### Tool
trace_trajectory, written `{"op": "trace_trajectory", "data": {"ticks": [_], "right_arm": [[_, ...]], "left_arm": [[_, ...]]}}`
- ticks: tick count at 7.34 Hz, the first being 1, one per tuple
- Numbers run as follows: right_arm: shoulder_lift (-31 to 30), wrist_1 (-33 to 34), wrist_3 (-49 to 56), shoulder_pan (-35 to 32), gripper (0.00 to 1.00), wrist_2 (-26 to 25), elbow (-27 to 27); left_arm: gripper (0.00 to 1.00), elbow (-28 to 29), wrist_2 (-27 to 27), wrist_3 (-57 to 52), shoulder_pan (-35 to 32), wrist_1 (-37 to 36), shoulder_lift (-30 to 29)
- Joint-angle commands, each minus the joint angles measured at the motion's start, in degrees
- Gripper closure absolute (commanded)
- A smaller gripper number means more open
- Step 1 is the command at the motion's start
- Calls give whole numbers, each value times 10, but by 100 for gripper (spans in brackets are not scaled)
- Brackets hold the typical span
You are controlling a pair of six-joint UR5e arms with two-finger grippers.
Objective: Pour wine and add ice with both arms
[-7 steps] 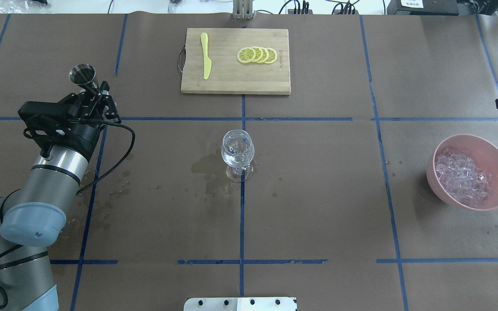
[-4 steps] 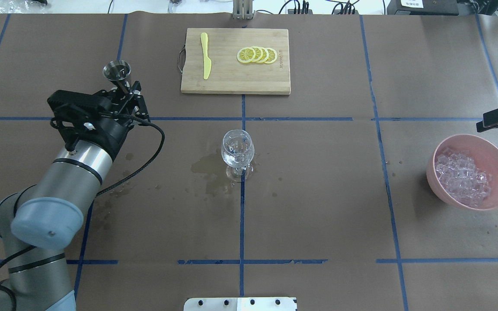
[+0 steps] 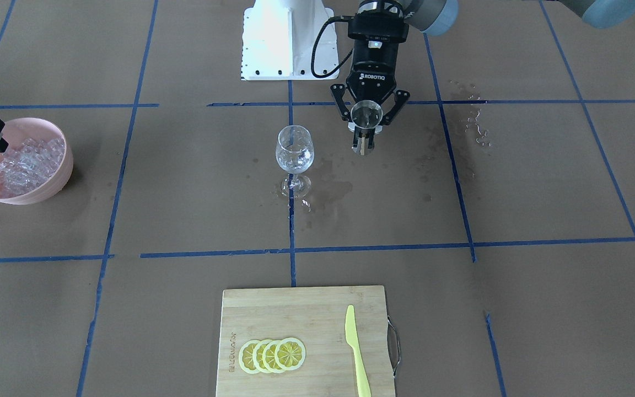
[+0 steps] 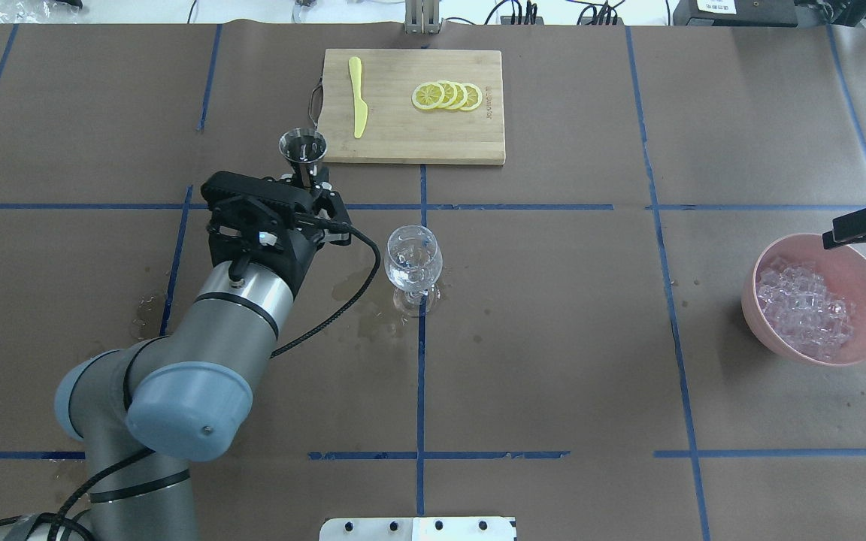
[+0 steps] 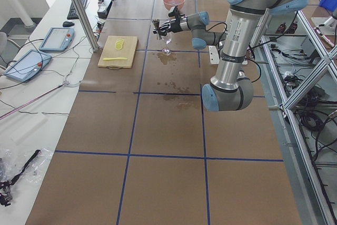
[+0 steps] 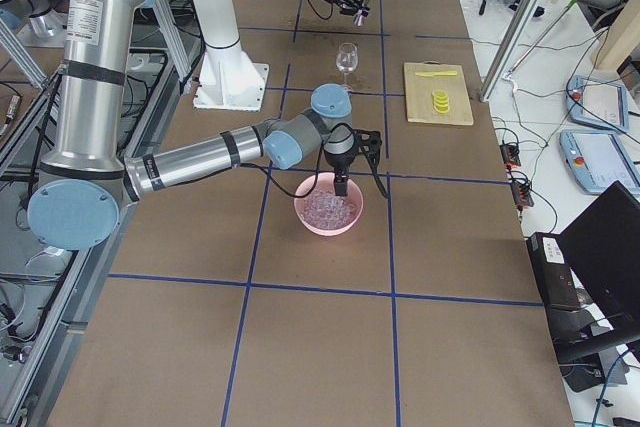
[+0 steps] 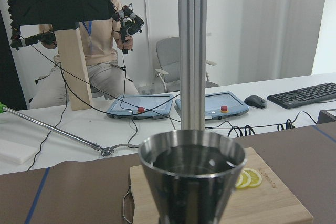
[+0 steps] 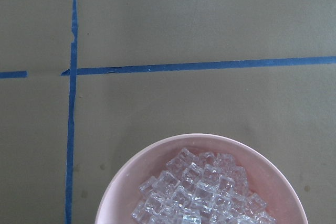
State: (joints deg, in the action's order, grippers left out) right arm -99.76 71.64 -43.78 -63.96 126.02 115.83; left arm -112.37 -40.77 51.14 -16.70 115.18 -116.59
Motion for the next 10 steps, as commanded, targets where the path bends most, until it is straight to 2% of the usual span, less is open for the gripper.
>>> {"op": "trace_trajectory", "data": {"ticks": [1, 4, 6, 10], "right_arm": [[-22, -19, -3, 26, 0, -27, 0], [-23, -35, -33, 54, 0, -40, 0], [-21, -39, -41, 58, 0, -40, 0], [-19, -39, -46, 58, 0, -38, 0]], "left_arm": [[100, 1, 3, -28, 16, -64, -30], [100, 13, 10, -96, 30, -64, -30], [100, 26, 86, -114, 70, -64, -30], [100, 37, 106, -274, 78, -65, -41]]}}
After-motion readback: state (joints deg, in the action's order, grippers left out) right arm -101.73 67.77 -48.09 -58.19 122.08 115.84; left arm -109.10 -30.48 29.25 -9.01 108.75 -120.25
